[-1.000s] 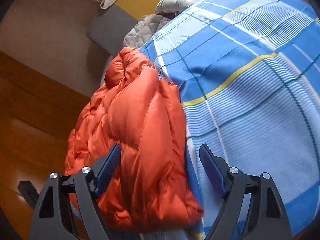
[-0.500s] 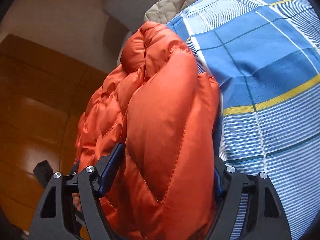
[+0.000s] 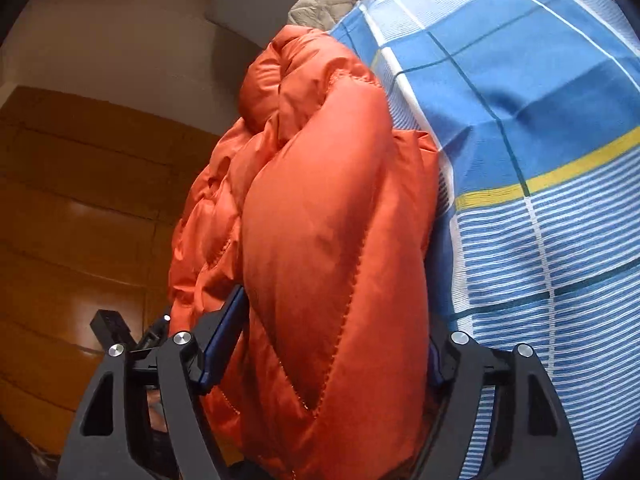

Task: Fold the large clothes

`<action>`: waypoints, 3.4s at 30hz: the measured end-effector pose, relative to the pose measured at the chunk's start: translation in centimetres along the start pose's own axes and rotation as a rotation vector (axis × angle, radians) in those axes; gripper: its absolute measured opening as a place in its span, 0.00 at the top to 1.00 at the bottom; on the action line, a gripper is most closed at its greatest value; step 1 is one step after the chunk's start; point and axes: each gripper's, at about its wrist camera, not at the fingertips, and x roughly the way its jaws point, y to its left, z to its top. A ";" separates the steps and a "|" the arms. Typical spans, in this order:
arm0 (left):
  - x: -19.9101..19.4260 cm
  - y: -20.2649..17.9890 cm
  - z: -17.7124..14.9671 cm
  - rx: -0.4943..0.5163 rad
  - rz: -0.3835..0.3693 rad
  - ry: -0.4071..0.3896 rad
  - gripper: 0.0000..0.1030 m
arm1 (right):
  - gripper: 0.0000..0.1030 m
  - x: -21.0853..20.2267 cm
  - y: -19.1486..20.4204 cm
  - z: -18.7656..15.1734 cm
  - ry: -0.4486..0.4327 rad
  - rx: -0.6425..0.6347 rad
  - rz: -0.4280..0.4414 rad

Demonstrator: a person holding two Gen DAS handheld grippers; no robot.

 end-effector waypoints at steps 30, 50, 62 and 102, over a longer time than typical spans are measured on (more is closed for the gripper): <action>0.8 3.8 0.4 0.061 0.142 -0.018 0.52 | 0.86 -1.5 15.3 -5.2 -0.203 -0.350 -0.461; 0.6 5.5 -0.1 0.006 0.016 -0.032 0.54 | 0.86 5.9 27.8 -9.0 -0.206 -0.397 -0.432; 0.3 7.4 0.1 -0.044 -0.108 -0.018 0.54 | 0.86 12.0 33.1 -12.2 -0.144 -0.450 -0.395; -8.1 19.1 0.0 -0.165 -0.011 -0.089 0.56 | 0.86 20.5 32.3 -18.2 -0.110 -0.561 -0.382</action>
